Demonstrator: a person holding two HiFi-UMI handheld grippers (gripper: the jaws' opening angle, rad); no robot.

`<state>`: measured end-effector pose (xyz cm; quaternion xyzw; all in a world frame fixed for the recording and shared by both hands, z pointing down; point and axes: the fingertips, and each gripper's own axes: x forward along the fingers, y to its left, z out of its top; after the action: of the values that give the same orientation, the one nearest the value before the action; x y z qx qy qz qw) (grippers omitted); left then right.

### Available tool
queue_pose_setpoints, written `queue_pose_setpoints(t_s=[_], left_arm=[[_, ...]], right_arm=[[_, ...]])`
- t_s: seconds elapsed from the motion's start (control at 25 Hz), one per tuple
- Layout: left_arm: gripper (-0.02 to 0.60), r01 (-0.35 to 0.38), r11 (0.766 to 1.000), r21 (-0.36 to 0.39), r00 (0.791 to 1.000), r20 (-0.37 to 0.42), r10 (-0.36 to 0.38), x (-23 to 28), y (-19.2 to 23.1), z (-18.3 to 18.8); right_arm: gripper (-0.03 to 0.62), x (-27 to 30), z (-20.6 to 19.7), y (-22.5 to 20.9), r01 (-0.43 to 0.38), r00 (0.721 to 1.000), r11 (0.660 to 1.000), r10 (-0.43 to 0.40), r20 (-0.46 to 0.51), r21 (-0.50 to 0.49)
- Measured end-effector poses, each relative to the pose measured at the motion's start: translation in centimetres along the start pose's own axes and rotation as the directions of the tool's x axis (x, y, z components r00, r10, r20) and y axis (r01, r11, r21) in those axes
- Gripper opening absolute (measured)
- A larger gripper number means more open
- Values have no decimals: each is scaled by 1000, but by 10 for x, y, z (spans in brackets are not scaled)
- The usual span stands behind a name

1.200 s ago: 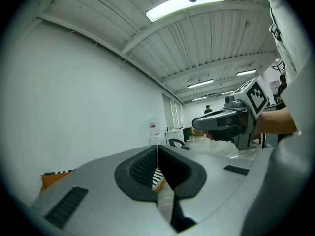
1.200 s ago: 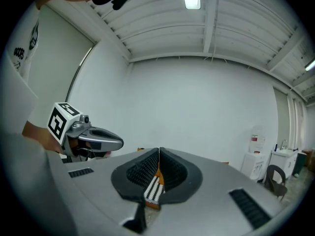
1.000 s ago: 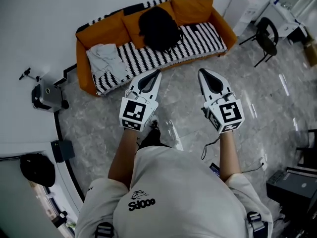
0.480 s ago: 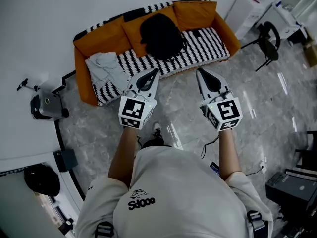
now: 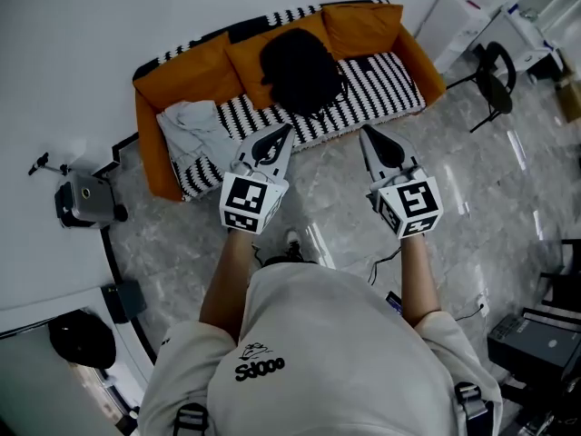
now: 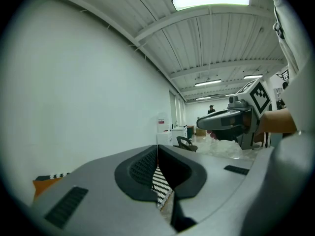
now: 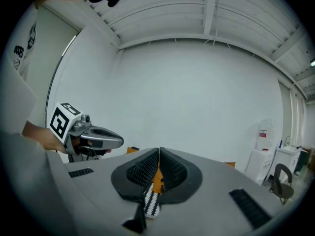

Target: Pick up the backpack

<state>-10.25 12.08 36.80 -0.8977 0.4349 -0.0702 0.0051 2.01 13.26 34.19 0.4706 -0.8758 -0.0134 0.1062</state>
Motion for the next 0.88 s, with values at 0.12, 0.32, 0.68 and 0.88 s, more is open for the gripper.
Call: queue_pose_setpoints(t_s=[0.12, 0.32, 0.68, 0.88], left_arm=[[21, 2, 1000, -11, 1000, -13, -2, 2, 18, -7], [21, 3, 999, -33, 1000, -16, -3, 10, 48, -17], [23, 30, 999, -38, 999, -26, -31, 41, 78, -38], [23, 17, 998, -52, 999, -41, -19, 78, 93, -47]], right_arm=[[34, 14, -3, -1, 18, 1000, 1000, -18, -10, 11], [34, 39, -2, -2, 43, 999, 999, -43, -17, 9], [34, 70, -17, -25, 70, 997, 997, -70, -44, 8], [34, 96, -24, -59, 68, 997, 998, -67, -43, 16]])
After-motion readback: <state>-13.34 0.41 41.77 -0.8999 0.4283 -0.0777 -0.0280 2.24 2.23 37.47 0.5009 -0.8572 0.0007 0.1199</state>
